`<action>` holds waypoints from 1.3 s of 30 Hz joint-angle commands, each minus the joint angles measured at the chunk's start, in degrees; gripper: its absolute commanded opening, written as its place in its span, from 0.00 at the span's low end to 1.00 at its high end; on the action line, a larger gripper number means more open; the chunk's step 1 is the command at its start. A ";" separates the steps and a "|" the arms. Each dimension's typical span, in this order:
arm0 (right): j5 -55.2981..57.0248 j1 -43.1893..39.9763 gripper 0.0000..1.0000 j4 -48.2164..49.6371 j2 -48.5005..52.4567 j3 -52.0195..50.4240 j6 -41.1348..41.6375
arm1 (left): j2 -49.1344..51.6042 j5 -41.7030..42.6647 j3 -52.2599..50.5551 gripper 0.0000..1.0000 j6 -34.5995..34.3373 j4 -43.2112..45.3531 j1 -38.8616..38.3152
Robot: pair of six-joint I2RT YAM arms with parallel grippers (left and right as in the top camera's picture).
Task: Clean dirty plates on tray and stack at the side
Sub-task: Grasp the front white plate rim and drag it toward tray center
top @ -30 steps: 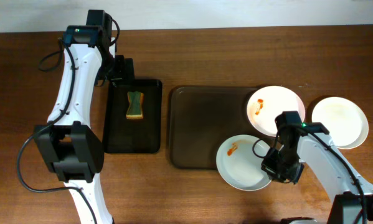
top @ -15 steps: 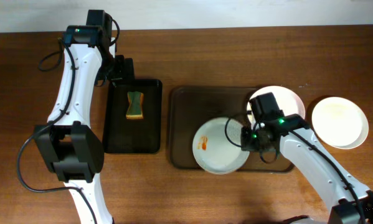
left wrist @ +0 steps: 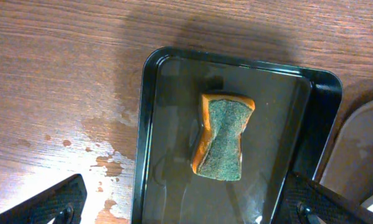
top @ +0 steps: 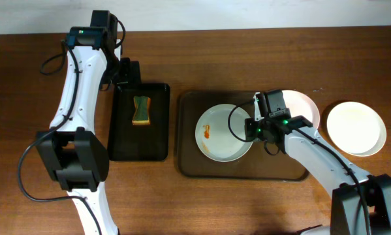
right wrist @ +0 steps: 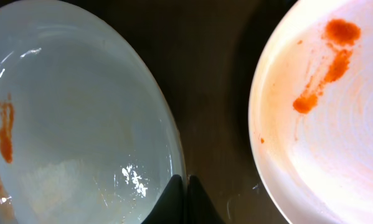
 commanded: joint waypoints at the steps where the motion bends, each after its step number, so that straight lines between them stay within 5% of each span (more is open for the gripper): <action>1: 0.26 0.44 0.11 -0.83 0.26 0.85 -0.74 | -0.20 0.42 0.26 1.00 -0.09 -0.04 0.26; 5: 0.20 -0.55 0.41 -2.40 0.15 1.84 -2.69 | -0.20 0.42 0.26 1.00 -0.09 -0.04 0.26; 12: -3.76 -4.33 0.67 -18.40 0.17 14.95 -5.03 | -0.20 0.42 0.26 1.00 -0.09 -0.04 0.26; 18: -4.26 -3.74 0.66 -17.05 4.63 13.75 -5.03 | -0.20 0.42 0.26 1.00 -0.09 -0.04 0.26; 25: -6.08 -3.74 0.33 -17.27 8.52 13.75 -5.01 | -0.20 0.42 0.26 1.00 -0.09 -0.04 0.26; 39: -6.01 -3.52 0.27 -17.49 9.90 11.93 -4.59 | -0.20 0.42 0.26 1.00 -0.09 -0.04 0.26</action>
